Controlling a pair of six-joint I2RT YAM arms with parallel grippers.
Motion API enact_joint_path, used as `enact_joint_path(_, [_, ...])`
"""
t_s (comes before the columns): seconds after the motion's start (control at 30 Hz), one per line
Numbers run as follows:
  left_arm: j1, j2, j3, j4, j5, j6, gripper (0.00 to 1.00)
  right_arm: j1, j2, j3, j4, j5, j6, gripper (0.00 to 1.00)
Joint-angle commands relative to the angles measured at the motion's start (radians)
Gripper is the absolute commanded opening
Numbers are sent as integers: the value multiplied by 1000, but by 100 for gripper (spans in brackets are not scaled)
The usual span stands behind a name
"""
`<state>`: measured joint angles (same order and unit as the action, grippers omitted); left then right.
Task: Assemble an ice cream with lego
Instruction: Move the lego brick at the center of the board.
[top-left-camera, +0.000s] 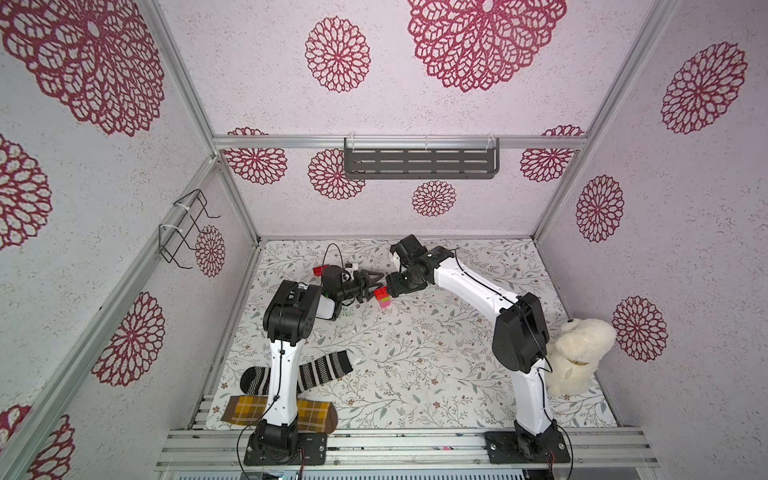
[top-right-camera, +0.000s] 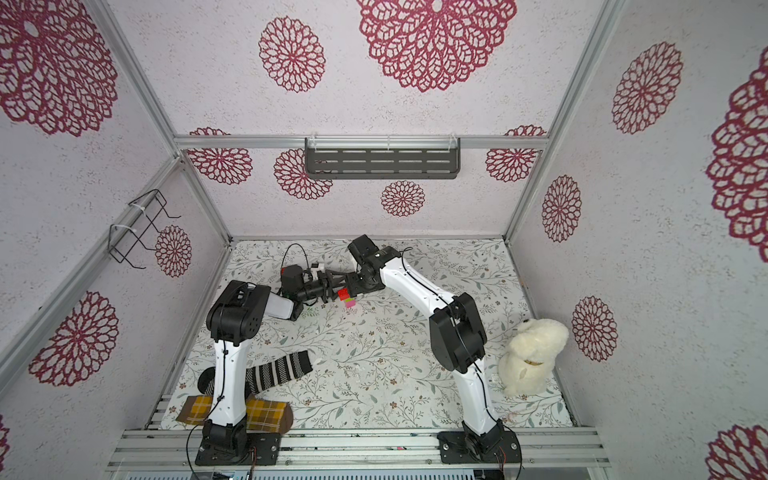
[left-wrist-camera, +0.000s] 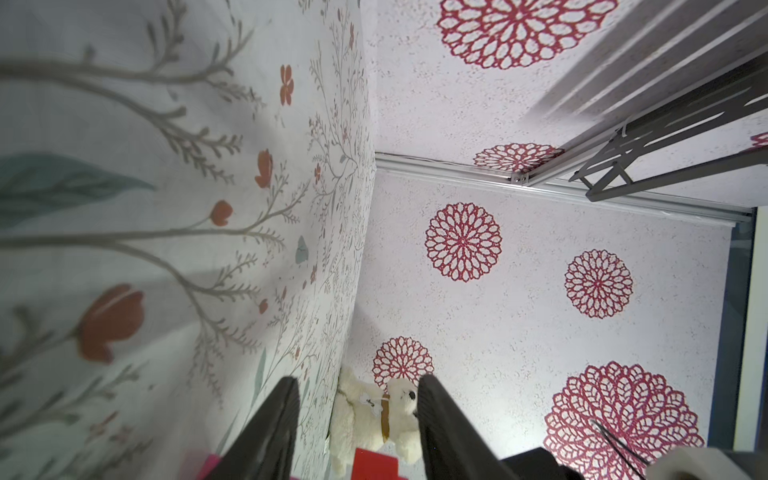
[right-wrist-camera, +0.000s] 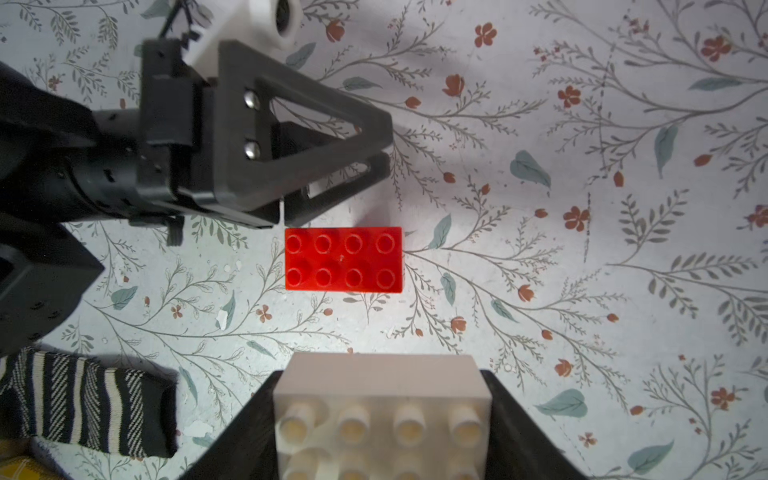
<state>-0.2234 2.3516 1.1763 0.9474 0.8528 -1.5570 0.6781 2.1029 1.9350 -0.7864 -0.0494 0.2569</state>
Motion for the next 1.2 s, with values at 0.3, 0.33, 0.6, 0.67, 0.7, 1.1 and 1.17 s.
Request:
enact_joint_path(0.3, [-77, -20, -120, 160, -14, -63, 48, 9, -1, 20, -33, -9, -63, 32])
enact_joint_path(0.33, [-87, -14, -124, 178, -17, -78, 48, 9, -7, 8, -29, -10, -69, 32])
enact_joint_path(0.6, [-151, 22, -99, 228, -15, -124, 47, 12, -89, -130, -3, -6, -158, 34])
enact_joint_path(0.67, [-164, 17, -107, 227, -17, -121, 47, 12, -128, -172, 11, -18, -163, 35])
enact_joint_path(0.7, [-171, 15, -109, 223, -17, -119, 47, 13, -148, -191, 20, -25, -169, 35])
enact_joint_path(1.1, [-228, 18, -88, 161, 14, -76, 47, 17, -217, -231, -48, 0, -205, 39])
enact_joint_path(1.17, [-230, 19, -83, 154, 17, -70, 47, 16, -202, -225, -70, 15, -195, 39])
